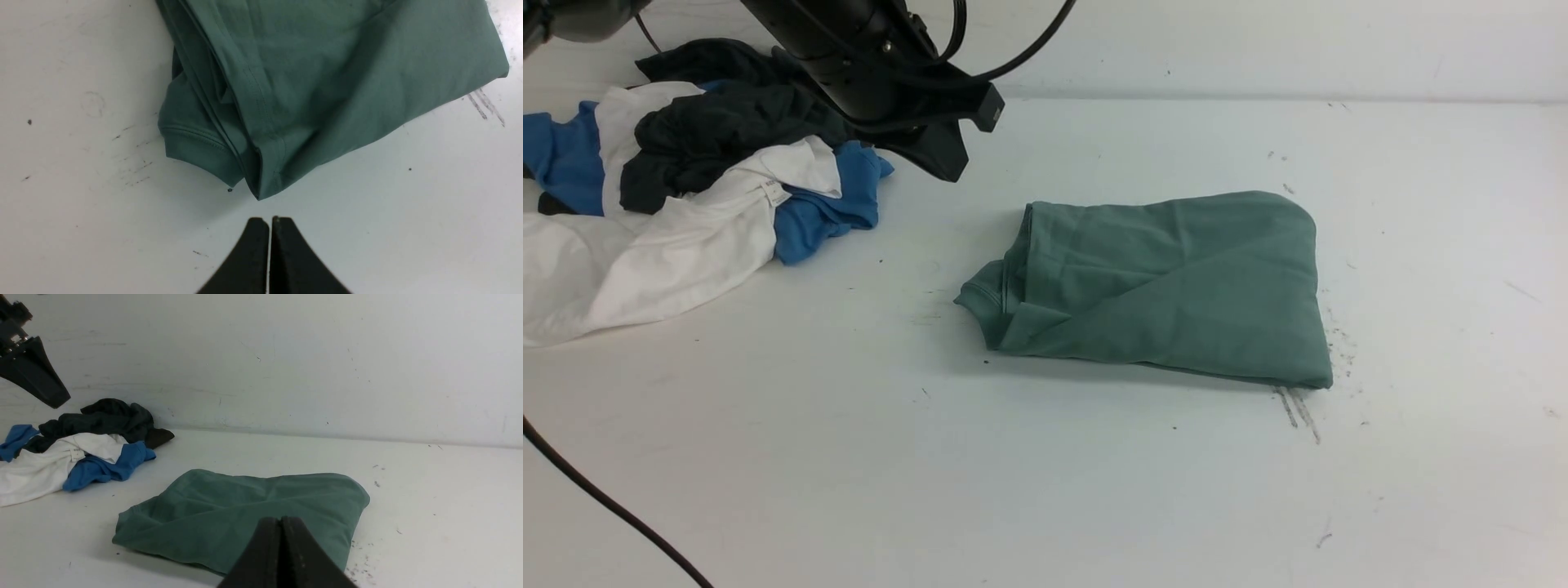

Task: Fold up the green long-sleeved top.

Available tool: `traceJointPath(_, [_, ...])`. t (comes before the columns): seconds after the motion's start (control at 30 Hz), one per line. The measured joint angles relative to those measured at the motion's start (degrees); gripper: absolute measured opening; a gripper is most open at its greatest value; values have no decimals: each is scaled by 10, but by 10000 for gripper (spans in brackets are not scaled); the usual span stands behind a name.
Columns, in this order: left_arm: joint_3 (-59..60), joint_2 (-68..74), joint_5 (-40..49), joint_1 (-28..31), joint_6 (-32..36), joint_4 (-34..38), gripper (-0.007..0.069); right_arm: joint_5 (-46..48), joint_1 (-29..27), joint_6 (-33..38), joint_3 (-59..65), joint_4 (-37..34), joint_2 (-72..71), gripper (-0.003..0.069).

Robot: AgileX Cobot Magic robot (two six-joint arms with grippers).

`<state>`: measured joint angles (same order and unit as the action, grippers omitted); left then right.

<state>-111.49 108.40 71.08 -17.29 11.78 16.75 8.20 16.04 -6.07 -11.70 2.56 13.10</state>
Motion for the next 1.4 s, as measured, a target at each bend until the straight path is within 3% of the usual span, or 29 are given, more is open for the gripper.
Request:
traceJointPath(0.27, [0, 0, 0, 0, 0, 0, -3, 23, -6, 0, 37, 0, -32, -15])
traceJointPath(0.5, [0, 0, 0, 0, 0, 0, -3, 141, -104, -1, 128, 29, -134, -15])
traceJointPath(0.83, [26, -63, 0, 0, -20, 11, -3, 139, -125, 0, 128, 31, -137, -15])
traceJointPath(1.4, [453, -554, 3, 0, -67, -46, -3, 139, -125, 2, 128, 31, -137, -15])
